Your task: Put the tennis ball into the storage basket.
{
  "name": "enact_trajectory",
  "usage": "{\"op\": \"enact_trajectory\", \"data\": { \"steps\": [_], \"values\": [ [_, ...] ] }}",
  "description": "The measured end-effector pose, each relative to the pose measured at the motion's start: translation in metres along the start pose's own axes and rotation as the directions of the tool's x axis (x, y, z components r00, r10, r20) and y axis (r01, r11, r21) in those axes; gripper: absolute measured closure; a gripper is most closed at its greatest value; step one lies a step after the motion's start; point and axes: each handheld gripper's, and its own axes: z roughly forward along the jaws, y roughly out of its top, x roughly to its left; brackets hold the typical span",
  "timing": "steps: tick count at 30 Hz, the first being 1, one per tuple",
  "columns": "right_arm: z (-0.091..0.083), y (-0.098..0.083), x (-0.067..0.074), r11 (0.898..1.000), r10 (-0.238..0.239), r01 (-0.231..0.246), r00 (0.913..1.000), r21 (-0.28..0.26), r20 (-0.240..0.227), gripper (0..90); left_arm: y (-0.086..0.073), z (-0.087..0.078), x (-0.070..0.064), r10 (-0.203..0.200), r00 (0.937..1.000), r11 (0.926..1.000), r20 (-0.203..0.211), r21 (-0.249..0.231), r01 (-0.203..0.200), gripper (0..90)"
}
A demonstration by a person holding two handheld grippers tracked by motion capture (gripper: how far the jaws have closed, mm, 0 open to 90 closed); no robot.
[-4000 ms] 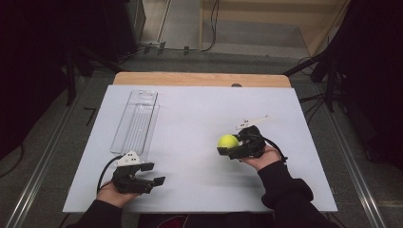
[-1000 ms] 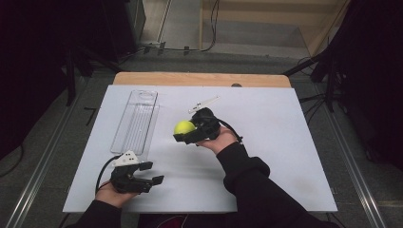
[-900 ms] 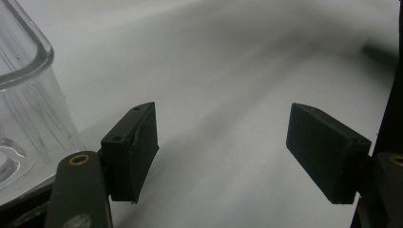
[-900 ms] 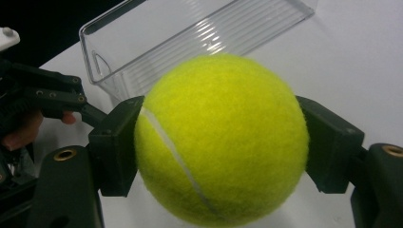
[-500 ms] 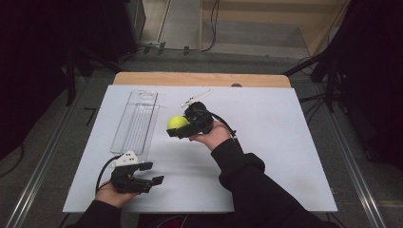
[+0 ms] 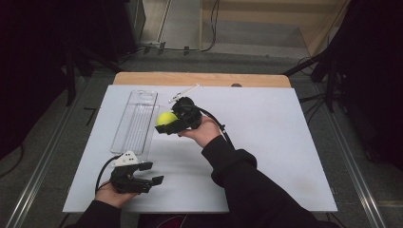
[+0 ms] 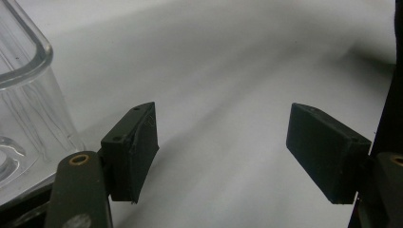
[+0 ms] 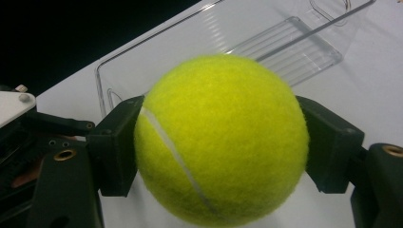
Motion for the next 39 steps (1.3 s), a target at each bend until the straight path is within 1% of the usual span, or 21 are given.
{"op": "enact_trajectory", "data": {
  "steps": [6,7,9,10,11,16,19,21,22,24,28,31,32,33,34,37,39],
  "values": [
    [0.01,0.008,0.001,1.0,0.005,-0.004,0.9998,0.004,-0.018,23.2,0.0,0.0,0.0,0.001,1.0,1.0,-0.003,-0.001,-0.001,26.4],
    [0.014,0.011,0.001,1.0,0.009,-0.009,0.9995,0.002,-0.031,23.2,0.0,0.0,0.0,0.0,1.0,1.0,-0.005,0.0,0.0,26.4],
    [0.015,0.011,0.001,1.0,0.01,-0.01,0.9997,0.003,-0.025,23.2,-0.001,0.0,0.0,-0.003,1.0,1.0,-0.006,-0.003,0.003,26.4],
    [0.018,0.014,0.001,1.0,0.0,0.001,0.9998,0.004,-0.018,23.2,-0.001,0.0,0.0,-0.002,1.0,1.0,-0.005,-0.002,0.002,26.4],
    [0.018,0.014,0.001,1.0,0.0,0.001,0.9998,0.004,-0.018,23.2,-0.001,0.0,0.0,-0.003,1.0,1.0,-0.005,-0.001,0.003,26.4],
    [0.024,0.019,0.003,1.0,0.002,-0.001,0.9998,0.008,-0.019,23.2,-0.001,0.0,0.0,-0.003,1.0,1.0,-0.005,-0.001,0.003,26.4],
    [0.029,0.026,0.006,1.0,-0.009,0.009,0.9997,0.009,-0.023,23.2,-0.001,0.0,0.0,-0.004,1.0,1.0,-0.006,-0.001,0.004,26.4],
    [0.03,0.027,0.006,1.0,-0.012,0.012,0.9996,0.005,-0.024,23.2,-0.001,0.0,0.0,-0.005,1.0,1.0,-0.007,-0.001,0.005,26.4],
    [0.033,0.031,0.008,1.0,-0.006,0.006,0.9994,0.003,-0.035,23.2,-0.001,0.0,0.0,-0.004,1.0,1.0,-0.007,0.0,0.004,26.4],
    [0.035,0.033,0.009,1.0,-0.007,0.007,0.9992,0.001,-0.04,23.2,-0.001,0.0,0.0,-0.002,1.0,1.0,-0.008,0.0,0.002,26.4],
    [0.042,0.039,0.012,1.0,-0.019,0.019,0.9992,0.003,-0.035,23.2,-0.001,0.0,0.001,-0.001,1.0,1.0,-0.008,0.0,0.001,26.4],
    [0.048,0.044,0.012,1.0,-0.015,0.015,0.9991,0.003,-0.039,23.2,-0.001,0.0,0.001,-0.011,0.9999,0.9999,-0.003,-0.004,0.011,26.4],
    [0.05,0.045,0.012,1.0,-0.01,0.01,0.9993,0.004,-0.036,23.2,-0.001,0.0,0.002,-0.011,0.9999,0.9999,-0.001,-0.001,0.011,26.4],
    [0.054,0.048,0.013,1.0,-0.02,0.02,0.9994,0.001,-0.03,23.2,-0.001,0.001,0.002,-0.007,1.0,1.0,-0.004,0.003,0.007,26.4],
    [0.054,0.048,0.013,1.0,-0.02,0.02,0.9994,0.001,-0.03,23.2,-0.001,0.001,0.002,-0.006,1.0,1.0,-0.007,0.004,0.006,26.4],
    [0.063,0.053,0.014,1.0,-0.004,0.004,0.9991,0.004,-0.041,23.1,-0.002,0.0,0.002,-0.009,0.9999,0.9999,-0.009,0.006,0.009,26.4],
    [0.065,0.054,0.015,1.0,-0.004,0.005,0.9992,0.004,-0.041,23.1,-0.002,0.0,0.002,-0.01,0.9999,0.9999,-0.008,0.003,0.01,26.4]
  ]
}}
